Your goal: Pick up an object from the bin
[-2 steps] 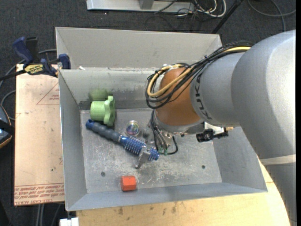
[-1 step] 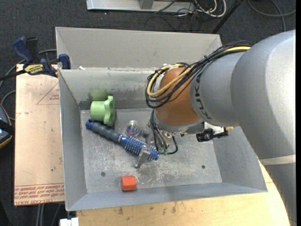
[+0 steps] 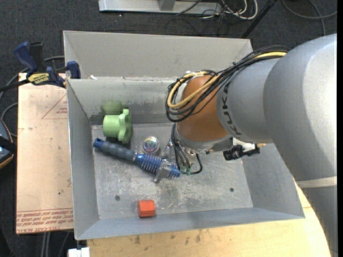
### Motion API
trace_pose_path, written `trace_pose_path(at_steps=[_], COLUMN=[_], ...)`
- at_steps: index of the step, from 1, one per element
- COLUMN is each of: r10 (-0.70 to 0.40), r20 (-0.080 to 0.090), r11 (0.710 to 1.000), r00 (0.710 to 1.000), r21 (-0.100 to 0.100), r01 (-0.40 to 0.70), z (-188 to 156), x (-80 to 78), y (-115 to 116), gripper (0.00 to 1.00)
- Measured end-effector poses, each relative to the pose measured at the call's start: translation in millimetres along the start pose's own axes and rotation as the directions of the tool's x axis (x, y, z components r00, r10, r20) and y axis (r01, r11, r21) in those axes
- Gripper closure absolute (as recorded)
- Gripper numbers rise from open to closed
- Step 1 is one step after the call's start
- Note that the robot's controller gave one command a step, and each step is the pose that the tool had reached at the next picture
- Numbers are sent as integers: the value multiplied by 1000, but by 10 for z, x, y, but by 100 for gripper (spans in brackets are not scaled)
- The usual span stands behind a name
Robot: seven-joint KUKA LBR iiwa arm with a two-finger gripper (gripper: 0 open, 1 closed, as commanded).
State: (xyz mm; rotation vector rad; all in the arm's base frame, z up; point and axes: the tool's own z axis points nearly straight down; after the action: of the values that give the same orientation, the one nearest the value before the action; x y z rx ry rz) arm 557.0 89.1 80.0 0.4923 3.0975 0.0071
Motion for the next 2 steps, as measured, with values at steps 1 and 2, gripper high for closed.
trace_pose_path(at_steps=[1, 2], r10=[0, -1], r20=[-4, -2], r11=[1000, 1000], r00=[1000, 1000], r21=[4, 3], r01=[0, 1], z=[-127, -444], x=[-1, -8], y=[3, 11], gripper=[100, 100])
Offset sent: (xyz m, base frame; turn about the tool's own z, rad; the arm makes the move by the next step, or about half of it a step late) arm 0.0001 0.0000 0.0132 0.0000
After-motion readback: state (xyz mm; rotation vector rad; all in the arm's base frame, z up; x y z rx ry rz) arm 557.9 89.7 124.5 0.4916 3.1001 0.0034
